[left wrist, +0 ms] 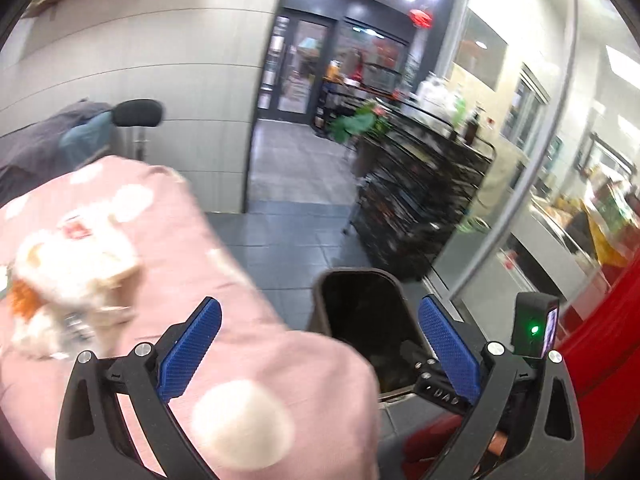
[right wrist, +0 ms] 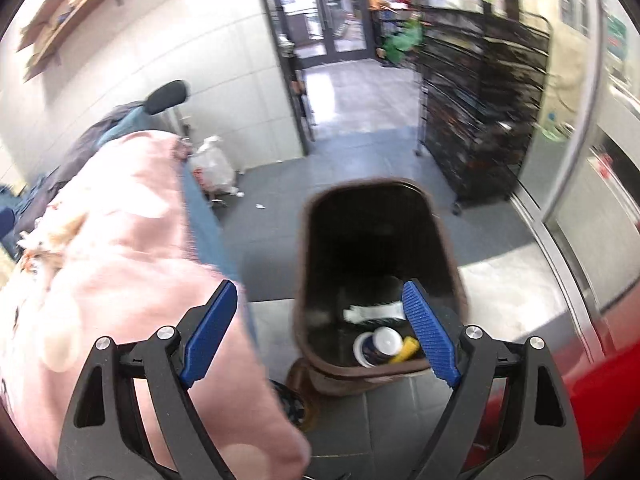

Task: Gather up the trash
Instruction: 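Move both open tools back over the table, then grasp the clear plastic bag with the right tool while the left tool grasps the white tissue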

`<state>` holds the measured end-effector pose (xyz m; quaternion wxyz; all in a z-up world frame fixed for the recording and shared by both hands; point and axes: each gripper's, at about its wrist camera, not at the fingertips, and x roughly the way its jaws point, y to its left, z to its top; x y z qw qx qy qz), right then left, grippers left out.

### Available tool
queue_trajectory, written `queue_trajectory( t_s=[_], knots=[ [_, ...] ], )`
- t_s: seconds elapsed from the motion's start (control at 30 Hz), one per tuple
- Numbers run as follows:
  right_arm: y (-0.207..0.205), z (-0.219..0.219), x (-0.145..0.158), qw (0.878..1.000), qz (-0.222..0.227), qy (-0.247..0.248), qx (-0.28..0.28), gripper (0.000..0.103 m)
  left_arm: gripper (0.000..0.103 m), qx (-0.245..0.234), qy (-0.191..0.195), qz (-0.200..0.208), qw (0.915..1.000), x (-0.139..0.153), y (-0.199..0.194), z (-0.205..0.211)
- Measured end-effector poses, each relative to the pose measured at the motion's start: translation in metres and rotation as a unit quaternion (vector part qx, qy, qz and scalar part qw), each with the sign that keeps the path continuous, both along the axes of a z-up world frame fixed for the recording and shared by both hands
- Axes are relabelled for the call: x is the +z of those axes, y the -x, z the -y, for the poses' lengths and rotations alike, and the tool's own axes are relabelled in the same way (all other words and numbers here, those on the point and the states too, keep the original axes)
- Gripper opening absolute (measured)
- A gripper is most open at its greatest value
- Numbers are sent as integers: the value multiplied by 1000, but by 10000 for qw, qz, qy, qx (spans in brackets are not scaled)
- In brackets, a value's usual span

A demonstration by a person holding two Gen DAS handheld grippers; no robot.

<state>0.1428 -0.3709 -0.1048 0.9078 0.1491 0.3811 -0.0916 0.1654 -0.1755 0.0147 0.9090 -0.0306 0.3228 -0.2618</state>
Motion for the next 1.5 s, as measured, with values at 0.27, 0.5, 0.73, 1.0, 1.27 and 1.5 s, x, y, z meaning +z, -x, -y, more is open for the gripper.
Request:
queue_trajectory(
  t_s=[0.27, 0.5, 0.73, 1.0, 1.27, 1.5],
  knots=[
    [-23, -64, 30, 9957, 266, -11, 883, 85, 97, 835, -122, 146, 9963, 3, 9, -67],
    [-41, -120, 47, 9850, 408, 0, 1679, 86, 97, 1587, -135, 38, 9872, -8, 16, -142],
    [-50, -178, 61, 9668, 476, 160, 2507, 86, 97, 2307, -20, -166, 9729, -23, 26, -209],
    [-58, -248, 66, 9393, 323, 503, 3379, 86, 97, 3006, 44, -447, 9527, -39, 31, -277],
    [-77, -301, 61, 9159, -16, 921, 3908, 85, 97, 3064, 131, -526, 9504, -41, 28, -294],
    [-105, -320, 39, 9205, -557, 827, 3778, 66, 97, 2867, 72, -611, 9561, -47, 17, -286]
  ],
)
